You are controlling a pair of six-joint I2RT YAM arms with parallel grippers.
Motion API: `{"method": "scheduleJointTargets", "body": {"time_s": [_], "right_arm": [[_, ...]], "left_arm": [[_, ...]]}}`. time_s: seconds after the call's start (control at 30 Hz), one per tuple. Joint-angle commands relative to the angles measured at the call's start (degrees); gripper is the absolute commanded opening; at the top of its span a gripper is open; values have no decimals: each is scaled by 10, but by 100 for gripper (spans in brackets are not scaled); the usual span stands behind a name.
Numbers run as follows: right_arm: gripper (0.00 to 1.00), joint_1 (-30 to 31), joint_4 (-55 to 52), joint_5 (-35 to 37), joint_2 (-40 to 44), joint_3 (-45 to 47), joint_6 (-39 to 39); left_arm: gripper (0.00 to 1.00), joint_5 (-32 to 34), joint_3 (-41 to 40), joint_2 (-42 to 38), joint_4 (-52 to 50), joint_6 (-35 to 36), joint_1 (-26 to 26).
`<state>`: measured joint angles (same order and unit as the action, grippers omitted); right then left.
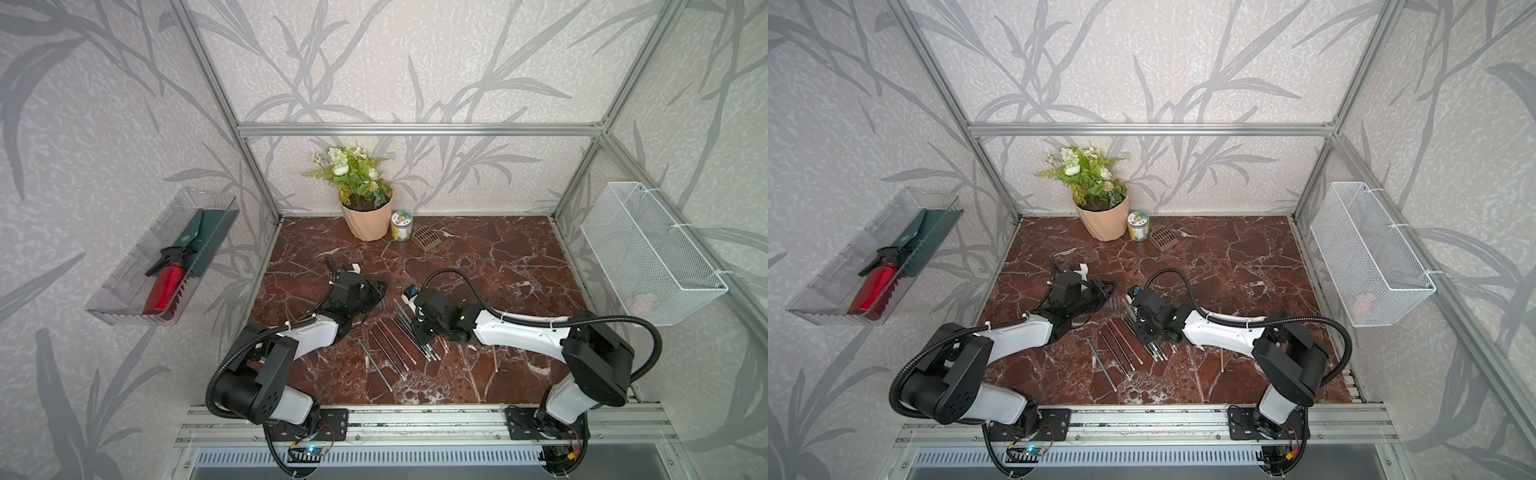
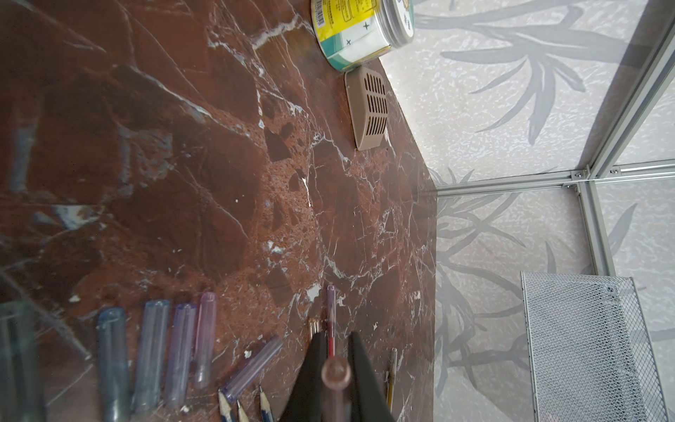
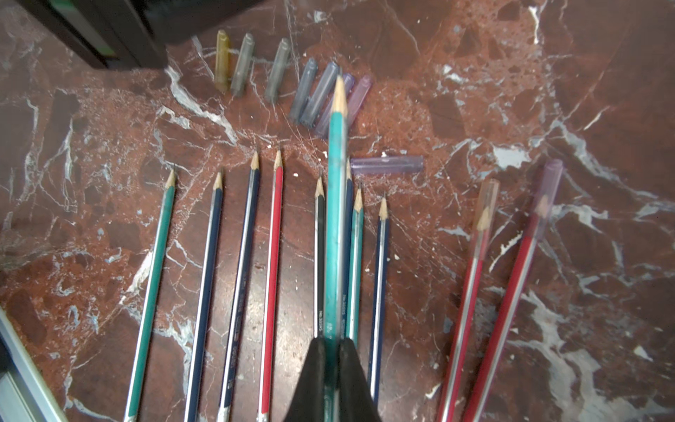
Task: Remove the protective cover of the pencils
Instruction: Remove the protective sleeve from the pencil, then place the pencil at the center of the board.
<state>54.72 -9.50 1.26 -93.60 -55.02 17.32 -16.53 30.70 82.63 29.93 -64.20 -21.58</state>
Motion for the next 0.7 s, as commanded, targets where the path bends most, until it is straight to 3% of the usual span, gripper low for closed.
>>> {"method": "scheduleJointTargets", "body": {"time_s": [0.0, 0.43, 0.67], "right_arm": [[0, 3, -8, 5, 23, 8, -4], [0, -18, -26, 47, 20, 11, 20], [0, -42, -57, 44, -26, -16, 29]], "left_arm": [[0, 14, -10, -22, -18, 6, 5], [0, 12, -7, -31, -35, 15, 9], [0, 0, 11, -6, -41, 22, 8]]}}
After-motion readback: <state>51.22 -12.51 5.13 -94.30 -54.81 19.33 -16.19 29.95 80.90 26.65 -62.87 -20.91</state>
